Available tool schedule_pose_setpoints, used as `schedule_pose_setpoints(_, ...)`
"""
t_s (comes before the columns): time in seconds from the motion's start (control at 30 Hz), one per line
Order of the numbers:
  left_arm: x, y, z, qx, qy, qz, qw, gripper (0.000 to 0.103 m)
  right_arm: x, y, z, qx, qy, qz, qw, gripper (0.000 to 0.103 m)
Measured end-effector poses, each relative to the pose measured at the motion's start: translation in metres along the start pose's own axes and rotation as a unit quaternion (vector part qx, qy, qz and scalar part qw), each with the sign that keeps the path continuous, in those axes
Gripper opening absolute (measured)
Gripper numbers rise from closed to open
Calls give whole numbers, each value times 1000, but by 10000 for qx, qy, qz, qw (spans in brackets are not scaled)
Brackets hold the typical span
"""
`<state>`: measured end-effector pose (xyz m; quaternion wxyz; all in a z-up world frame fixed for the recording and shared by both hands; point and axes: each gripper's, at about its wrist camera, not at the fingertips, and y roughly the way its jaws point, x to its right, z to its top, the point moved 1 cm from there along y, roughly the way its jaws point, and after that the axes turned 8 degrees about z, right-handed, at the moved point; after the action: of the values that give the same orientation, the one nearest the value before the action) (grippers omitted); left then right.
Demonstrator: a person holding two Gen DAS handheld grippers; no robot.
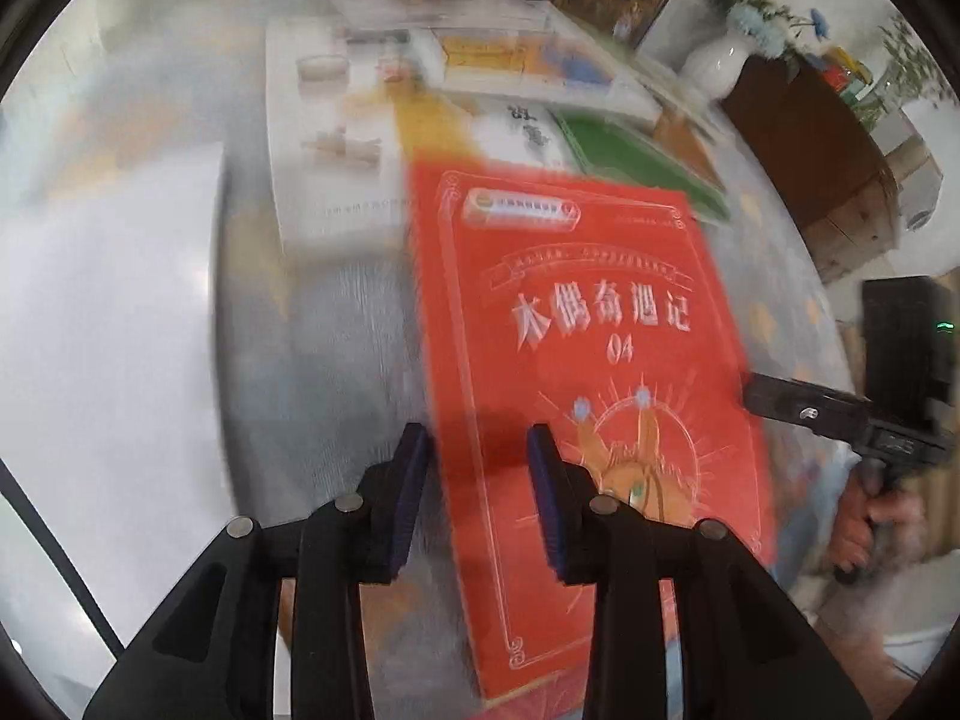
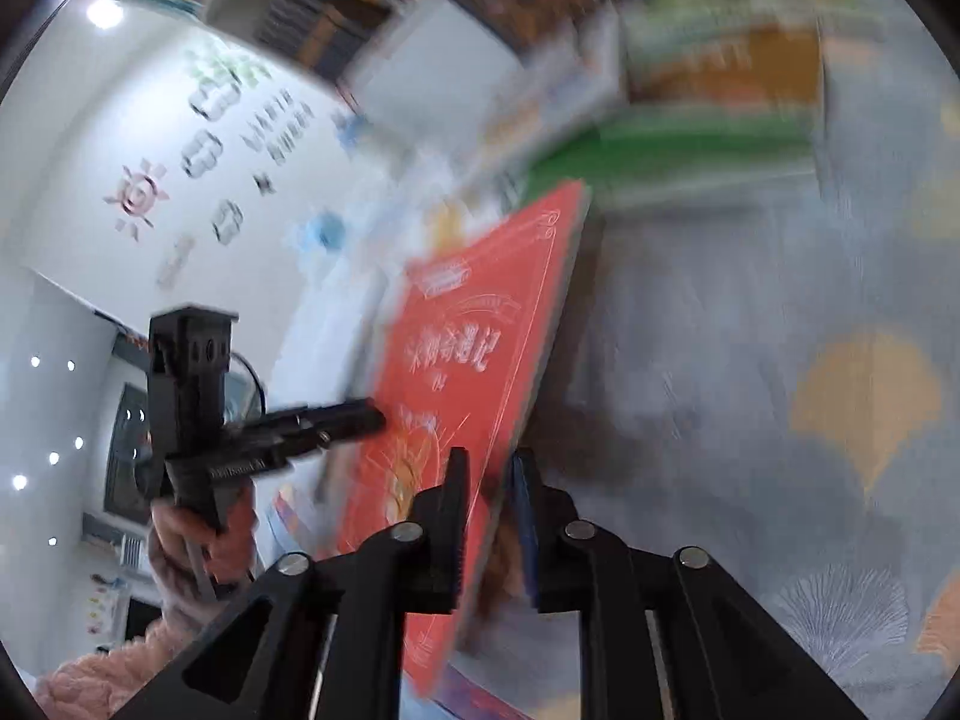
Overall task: Organize books
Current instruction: 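Carry the red book with the left tool beside the white book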
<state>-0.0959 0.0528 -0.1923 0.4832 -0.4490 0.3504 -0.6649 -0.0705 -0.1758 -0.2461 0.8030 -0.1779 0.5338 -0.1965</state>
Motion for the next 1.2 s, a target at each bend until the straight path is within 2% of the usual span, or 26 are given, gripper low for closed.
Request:
schedule_pose_setpoints(0.03, -4, -2, -2, -115, 55, -81, 9999, 29, 6, 4, -3, -254, 50, -46, 9997, 19)
schedule_pose_setpoints(0.07, -6, -3, -3, -236, 78, -182, 9995, 29, 10, 5, -6, -426, 55, 158, 9990, 20)
schedule_pose_setpoints(0.13, -10, 1, -5, -369, 148, -366, 9985, 29, 15, 4, -6, -528, 150, 598, 9967, 35)
schedule_pose_setpoints(0.17, -11, 2, -4, -315, 125, -461, 9984, 29, 17, 5, -5, -518, 169, 684, 9962, 37)
schedule_pose_setpoints(0.27, -18, 5, 1, -365, -104, -673, 9970, 24, 12, 15, 1, -387, -90, 577, 9975, 35)
schedule_pose_setpoints(0.3, -23, 7, 3, -368, -229, -766, 9961, 21, 9, 19, 3, -347, -155, 458, 9982, 32)
schedule_pose_setpoints(0.37, -27, 8, 3, -356, -360, -854, 9951, 20, 7, 20, 2, -258, -201, 203, 9993, 19)
schedule_pose_setpoints(0.5, -11, 2, 2, -169, 66, -366, 9992, 21, 6, 19, 2, -164, -72, 130, 9998, 17)
schedule_pose_setpoints(0.57, -7, 0, 5, -254, 43, -217, 9994, 21, -5, 19, 4, -171, -114, -29, 9998, 18)
schedule_pose_setpoints(0.67, -3, -4, 8, -293, 67, -79, 9995, 20, -25, 13, 9, -111, -291, 5, 9995, 17)
schedule_pose_setpoints(0.8, 2, -11, 6, -305, 109, -64, 9995, 20, -43, 6, 13, -80, -489, -59, 9988, 17)
schedule_pose_setpoints(0.93, -7, -21, 5, -252, 69, -136, 9996, 20, -45, 5, 19, -157, -327, 76, 9993, 17)
schedule_pose_setpoints(1.0, -9, -27, 7, -196, 55, -152, 9997, 20, -51, 7, 20, -180, -420, -30, 9990, 17)
schedule_pose_setpoints(1.2, -21, -60, 15, 118, 150, 56, 9998, 20, -86, 12, 27, -205, -738, 23, 9971, 17)
